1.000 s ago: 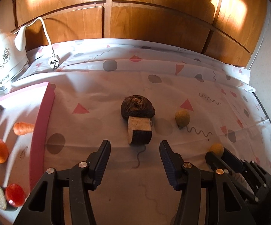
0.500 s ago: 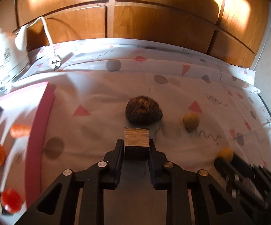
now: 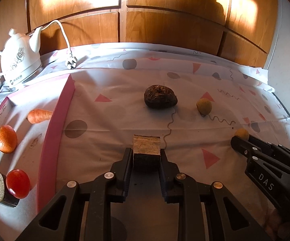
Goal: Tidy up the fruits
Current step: 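Grasp the white-faced cut yam piece with the left tool while the right tool holds the fruit, then lower the cut yam piece into the tray and open the left tool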
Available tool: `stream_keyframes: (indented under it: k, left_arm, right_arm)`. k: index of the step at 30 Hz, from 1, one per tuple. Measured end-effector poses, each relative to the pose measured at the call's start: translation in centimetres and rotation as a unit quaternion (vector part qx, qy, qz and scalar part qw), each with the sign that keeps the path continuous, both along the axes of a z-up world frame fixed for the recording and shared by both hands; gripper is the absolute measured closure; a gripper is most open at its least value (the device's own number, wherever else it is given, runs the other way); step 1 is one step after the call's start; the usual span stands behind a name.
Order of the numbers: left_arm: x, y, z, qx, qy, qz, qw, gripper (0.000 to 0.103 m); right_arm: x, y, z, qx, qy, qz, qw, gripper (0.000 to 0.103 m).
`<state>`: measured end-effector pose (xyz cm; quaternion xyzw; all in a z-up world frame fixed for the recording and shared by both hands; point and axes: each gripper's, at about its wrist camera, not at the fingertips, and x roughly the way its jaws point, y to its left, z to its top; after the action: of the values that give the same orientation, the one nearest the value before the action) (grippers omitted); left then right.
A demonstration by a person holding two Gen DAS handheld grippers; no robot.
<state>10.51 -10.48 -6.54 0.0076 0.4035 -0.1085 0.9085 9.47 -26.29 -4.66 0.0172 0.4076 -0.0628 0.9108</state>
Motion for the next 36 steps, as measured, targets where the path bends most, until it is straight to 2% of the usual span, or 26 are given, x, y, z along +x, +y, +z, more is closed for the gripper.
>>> stream_keyframes:
  k: [20,23,36]
  left_arm:
    - [-0.2,0.6,0.4,-0.017,0.003,-0.004,0.9998,0.079]
    - [-0.8,0.7,0.9,-0.009,0.003,-0.008,0.9999,0.079]
    - [-4.0,3.2,5.5,-0.033,-0.024,0.004,0.9992,0.079]
  right_arm:
    - [0.0,0.1,-0.1,-0.007,0.0,-0.002,1.0,0.075]
    - [-0.1,0.1,-0.1,-0.01,0.0,-0.001,1.0,0.075]
    - [-0.1,0.4,0.0,-0.02,0.002,0.0,1.0,0.075]
